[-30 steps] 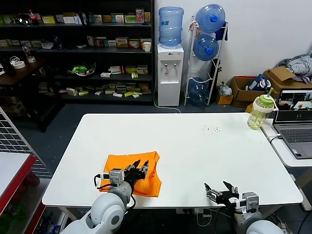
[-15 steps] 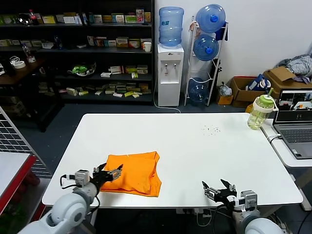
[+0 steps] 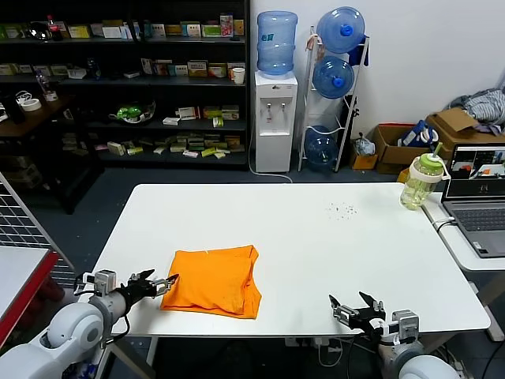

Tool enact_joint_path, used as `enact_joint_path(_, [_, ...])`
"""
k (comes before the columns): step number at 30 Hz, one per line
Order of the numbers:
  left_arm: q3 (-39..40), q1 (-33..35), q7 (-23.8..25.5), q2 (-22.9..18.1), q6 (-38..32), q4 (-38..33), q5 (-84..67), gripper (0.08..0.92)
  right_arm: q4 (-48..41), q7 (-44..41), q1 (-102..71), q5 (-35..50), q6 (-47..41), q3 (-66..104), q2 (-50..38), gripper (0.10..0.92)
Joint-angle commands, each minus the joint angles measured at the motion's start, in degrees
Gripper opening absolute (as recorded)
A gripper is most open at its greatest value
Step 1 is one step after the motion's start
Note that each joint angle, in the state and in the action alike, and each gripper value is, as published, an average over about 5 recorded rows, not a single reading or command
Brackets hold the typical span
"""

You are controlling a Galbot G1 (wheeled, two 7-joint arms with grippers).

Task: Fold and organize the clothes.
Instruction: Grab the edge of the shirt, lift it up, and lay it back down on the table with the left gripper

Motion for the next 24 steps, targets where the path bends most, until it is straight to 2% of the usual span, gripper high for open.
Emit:
enact_joint_path(1, [1.3, -4.58, 5.07, -0.37, 1.29, 4.85, -1.95, 0.823, -0.14, 0.04, -0.08, -0.03, -0.03, 0.07, 0.17, 0.823])
enact_joint_path(15, [3.98, -6.95, 2.29, -3.06, 3.99, 4.33, -3.17, 0.807, -0.51, 0.06, 0.1, 0.07, -0.12, 0.12, 0.06, 0.823])
enact_joint_path(19, [4.29, -6.78, 1.74, -3.23, 4.34, 4.23, -2.79, 0.719, -0.53, 0.06, 0.32, 0.13, -0.16, -0.06, 0.08, 0.823])
enact_joint_path(24, [4.38, -6.58, 1.43, -3.56, 4.32, 4.19, -2.38, 0.572, -0.51, 0.08, 0.34, 0.12, -0.16, -0.13, 0.11, 0.823])
